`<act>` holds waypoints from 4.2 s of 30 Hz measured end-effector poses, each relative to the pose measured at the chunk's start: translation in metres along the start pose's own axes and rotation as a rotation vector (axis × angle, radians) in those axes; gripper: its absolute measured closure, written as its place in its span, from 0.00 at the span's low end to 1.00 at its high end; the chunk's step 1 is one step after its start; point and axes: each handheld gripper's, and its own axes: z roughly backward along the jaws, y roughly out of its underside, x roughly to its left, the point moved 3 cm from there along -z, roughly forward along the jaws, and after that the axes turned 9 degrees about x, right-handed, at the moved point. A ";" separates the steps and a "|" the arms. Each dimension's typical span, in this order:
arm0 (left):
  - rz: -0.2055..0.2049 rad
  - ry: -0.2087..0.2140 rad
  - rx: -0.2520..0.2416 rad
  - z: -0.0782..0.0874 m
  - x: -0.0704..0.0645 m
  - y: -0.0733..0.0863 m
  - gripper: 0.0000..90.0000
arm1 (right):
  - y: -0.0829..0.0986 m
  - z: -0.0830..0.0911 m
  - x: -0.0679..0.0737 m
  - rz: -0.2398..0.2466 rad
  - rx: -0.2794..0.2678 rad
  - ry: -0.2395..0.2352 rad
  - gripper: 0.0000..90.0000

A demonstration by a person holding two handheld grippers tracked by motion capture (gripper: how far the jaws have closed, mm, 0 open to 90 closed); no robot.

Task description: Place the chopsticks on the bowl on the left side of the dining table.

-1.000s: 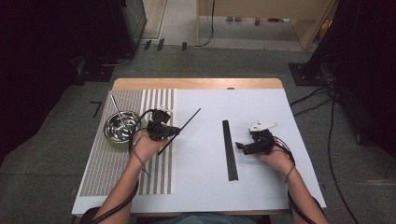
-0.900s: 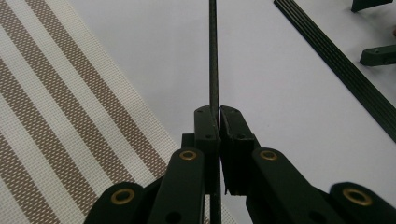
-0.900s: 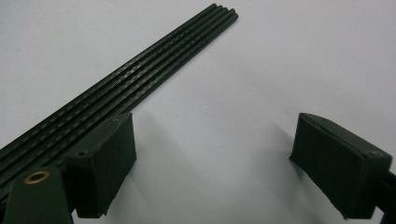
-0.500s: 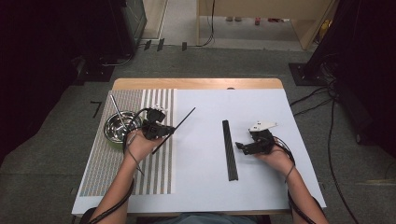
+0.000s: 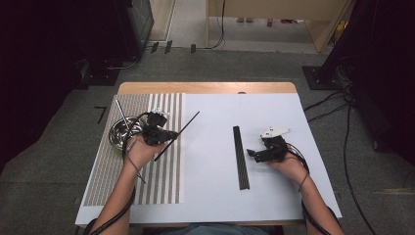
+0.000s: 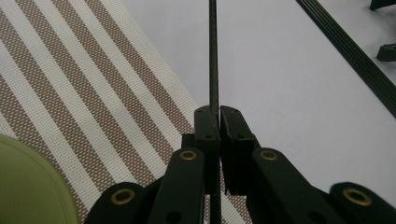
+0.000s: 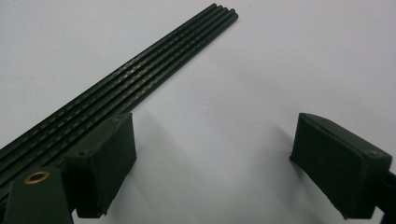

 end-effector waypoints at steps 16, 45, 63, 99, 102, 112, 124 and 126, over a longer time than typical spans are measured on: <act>0.019 0.003 0.002 0.009 0.010 0.004 0.98 | 0.000 0.000 0.000 0.000 0.000 0.000 0.15; 0.041 -0.004 -0.002 0.026 0.027 0.013 0.98 | 0.000 0.000 0.000 0.001 0.000 0.001 0.15; 0.085 -0.027 -0.018 0.038 0.045 0.022 0.98 | 0.000 0.000 0.000 0.000 0.000 0.000 0.15; 0.166 -0.083 -0.031 0.056 0.079 0.040 0.98 | 0.000 0.000 0.000 0.000 0.000 0.000 0.15; 0.172 -0.089 -0.031 0.056 0.082 0.042 0.98 | 0.000 0.000 0.000 0.001 0.000 0.000 0.15; 0.190 -0.100 -0.030 0.056 0.090 0.046 0.98 | 0.000 0.000 0.000 0.000 0.001 -0.001 0.15; 0.200 -0.106 -0.044 0.056 0.098 0.049 0.97 | 0.000 0.000 0.000 -0.002 0.001 -0.002 0.15; 0.204 -0.111 -0.050 0.057 0.100 0.050 0.97 | 0.000 0.000 0.000 -0.001 0.000 0.000 0.15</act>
